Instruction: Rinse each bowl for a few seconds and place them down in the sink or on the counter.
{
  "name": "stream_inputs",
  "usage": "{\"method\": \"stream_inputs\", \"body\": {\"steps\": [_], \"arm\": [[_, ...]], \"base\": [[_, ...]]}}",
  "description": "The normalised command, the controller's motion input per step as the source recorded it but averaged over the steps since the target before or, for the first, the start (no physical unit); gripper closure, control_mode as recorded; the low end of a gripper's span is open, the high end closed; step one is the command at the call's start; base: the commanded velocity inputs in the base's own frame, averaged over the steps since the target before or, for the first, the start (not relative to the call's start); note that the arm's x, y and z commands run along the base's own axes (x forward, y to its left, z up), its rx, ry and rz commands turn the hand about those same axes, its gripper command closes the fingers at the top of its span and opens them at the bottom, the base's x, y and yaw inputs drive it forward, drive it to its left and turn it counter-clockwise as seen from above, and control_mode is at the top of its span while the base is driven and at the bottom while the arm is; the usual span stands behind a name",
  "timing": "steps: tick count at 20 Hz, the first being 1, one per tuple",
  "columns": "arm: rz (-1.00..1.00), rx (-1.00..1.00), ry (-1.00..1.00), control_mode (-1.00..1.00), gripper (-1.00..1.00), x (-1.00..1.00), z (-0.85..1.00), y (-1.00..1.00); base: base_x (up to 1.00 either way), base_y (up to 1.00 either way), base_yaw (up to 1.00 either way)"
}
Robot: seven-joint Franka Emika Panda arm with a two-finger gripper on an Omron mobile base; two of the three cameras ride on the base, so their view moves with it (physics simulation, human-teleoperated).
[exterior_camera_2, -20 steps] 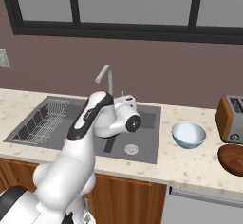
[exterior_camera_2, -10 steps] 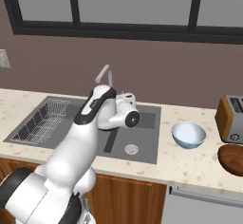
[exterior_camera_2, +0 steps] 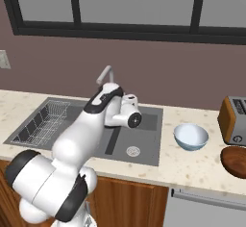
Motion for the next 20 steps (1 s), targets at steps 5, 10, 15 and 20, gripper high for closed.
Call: {"method": "stream_inputs", "body": {"steps": [5,10,15,20], "arm": [[0.00,0.01,-0.04,-1.00,-1.00,0.24,-0.08,0.01],[0.00,0.01,-0.02,-1.00,-1.00,0.26,-0.13,0.01],[0.00,0.00,0.00,-1.00,-1.00,0.28,-0.09,0.01],[0.00,0.00,0.01,-1.00,-1.00,0.22,-0.01,0.00]], "base": [[0.00,0.00,0.00],[0.00,0.00,0.00],[0.00,0.00,0.00],[0.00,0.00,0.00]]}}
